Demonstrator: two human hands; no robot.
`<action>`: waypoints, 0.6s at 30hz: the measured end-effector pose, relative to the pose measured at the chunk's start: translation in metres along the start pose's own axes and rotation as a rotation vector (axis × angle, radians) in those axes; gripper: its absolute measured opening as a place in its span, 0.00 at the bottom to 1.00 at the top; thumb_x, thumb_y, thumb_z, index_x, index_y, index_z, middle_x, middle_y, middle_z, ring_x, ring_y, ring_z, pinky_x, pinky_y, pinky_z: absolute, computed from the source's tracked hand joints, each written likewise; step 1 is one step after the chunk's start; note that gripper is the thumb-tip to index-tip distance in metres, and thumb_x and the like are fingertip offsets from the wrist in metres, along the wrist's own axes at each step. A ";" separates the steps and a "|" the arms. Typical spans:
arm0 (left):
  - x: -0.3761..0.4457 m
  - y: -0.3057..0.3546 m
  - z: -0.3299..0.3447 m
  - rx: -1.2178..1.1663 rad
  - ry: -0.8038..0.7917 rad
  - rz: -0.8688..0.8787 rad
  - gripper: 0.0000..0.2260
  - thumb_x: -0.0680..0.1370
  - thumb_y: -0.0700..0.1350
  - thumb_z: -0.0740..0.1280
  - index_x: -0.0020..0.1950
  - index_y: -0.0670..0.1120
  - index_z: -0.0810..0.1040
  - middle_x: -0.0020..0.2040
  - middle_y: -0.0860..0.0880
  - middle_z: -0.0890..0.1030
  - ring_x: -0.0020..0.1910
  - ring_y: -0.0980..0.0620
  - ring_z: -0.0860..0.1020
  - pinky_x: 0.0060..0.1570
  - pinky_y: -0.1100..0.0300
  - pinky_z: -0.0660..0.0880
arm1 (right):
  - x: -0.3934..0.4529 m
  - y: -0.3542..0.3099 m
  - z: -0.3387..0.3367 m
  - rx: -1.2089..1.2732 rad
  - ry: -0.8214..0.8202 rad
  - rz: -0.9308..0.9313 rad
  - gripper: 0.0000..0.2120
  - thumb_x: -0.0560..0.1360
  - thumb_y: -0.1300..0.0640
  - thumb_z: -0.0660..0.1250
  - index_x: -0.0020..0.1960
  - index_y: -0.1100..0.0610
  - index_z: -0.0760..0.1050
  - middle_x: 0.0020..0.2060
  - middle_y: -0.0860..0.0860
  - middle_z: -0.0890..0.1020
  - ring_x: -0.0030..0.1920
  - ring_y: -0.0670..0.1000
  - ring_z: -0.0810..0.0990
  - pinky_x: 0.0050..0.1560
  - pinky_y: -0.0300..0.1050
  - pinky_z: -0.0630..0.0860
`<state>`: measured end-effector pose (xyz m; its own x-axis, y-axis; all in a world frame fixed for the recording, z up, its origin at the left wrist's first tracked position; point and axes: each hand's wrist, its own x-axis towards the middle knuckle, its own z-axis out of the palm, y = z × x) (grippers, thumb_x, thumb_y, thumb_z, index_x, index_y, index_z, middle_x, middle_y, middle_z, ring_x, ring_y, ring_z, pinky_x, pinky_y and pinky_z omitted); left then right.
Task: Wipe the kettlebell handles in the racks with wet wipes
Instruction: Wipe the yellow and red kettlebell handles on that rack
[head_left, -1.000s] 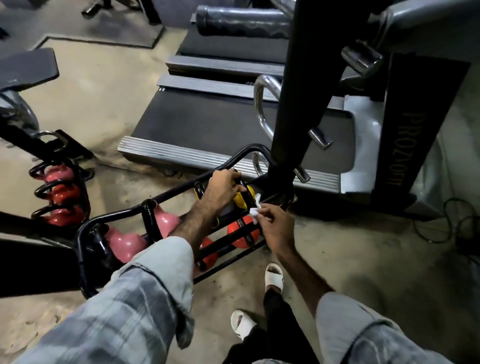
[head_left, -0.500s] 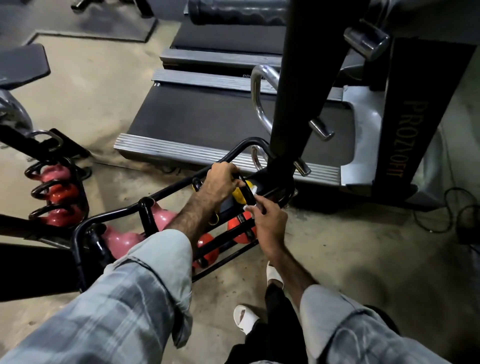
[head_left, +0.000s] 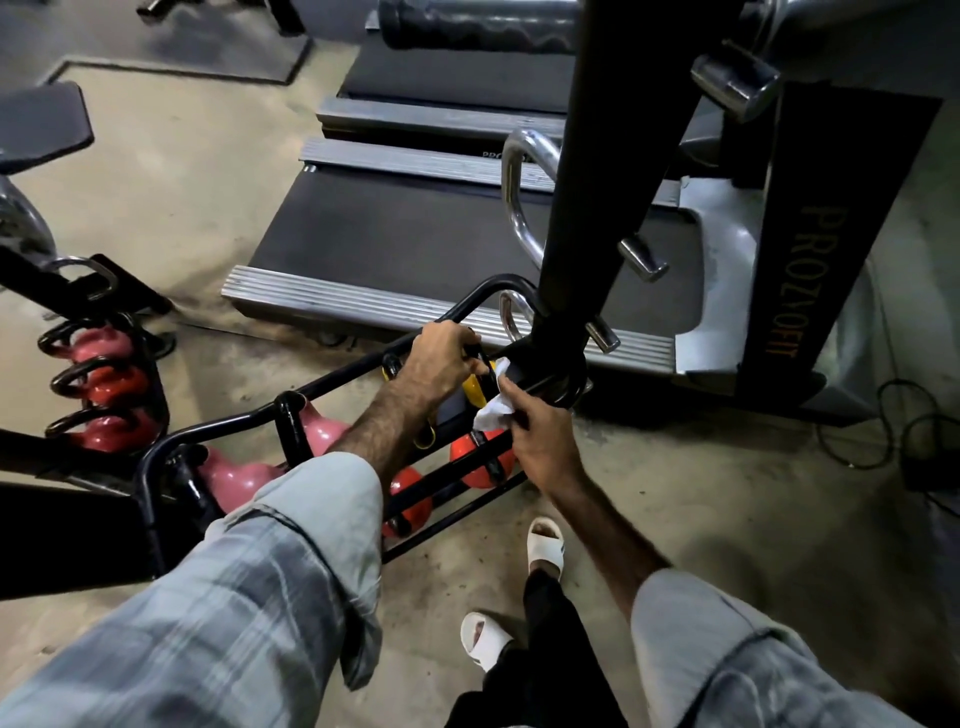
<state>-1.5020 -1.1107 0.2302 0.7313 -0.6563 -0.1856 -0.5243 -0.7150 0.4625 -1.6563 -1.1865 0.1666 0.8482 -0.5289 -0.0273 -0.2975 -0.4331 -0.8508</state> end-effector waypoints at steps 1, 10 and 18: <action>0.000 0.000 0.000 0.005 -0.002 0.001 0.10 0.67 0.46 0.75 0.46 0.43 0.83 0.45 0.44 0.84 0.50 0.43 0.80 0.42 0.55 0.73 | 0.001 -0.001 0.000 0.007 0.023 0.004 0.27 0.73 0.69 0.67 0.69 0.55 0.73 0.53 0.59 0.84 0.52 0.55 0.83 0.55 0.48 0.78; -0.001 -0.001 -0.002 0.014 0.012 0.010 0.09 0.68 0.47 0.75 0.45 0.44 0.83 0.42 0.45 0.84 0.47 0.43 0.80 0.41 0.55 0.73 | 0.013 -0.005 0.012 0.105 0.171 0.132 0.19 0.68 0.53 0.76 0.59 0.50 0.82 0.46 0.53 0.85 0.46 0.48 0.83 0.50 0.46 0.80; -0.002 -0.002 0.001 0.013 0.035 0.010 0.10 0.68 0.47 0.74 0.46 0.44 0.83 0.44 0.43 0.84 0.48 0.40 0.80 0.42 0.54 0.74 | 0.014 -0.009 0.016 0.123 0.211 0.158 0.17 0.72 0.57 0.71 0.60 0.49 0.81 0.46 0.54 0.83 0.46 0.50 0.81 0.51 0.43 0.77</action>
<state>-1.5026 -1.1086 0.2290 0.7405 -0.6550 -0.1502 -0.5372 -0.7113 0.4533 -1.6350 -1.1785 0.1659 0.6820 -0.7284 -0.0657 -0.3520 -0.2482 -0.9025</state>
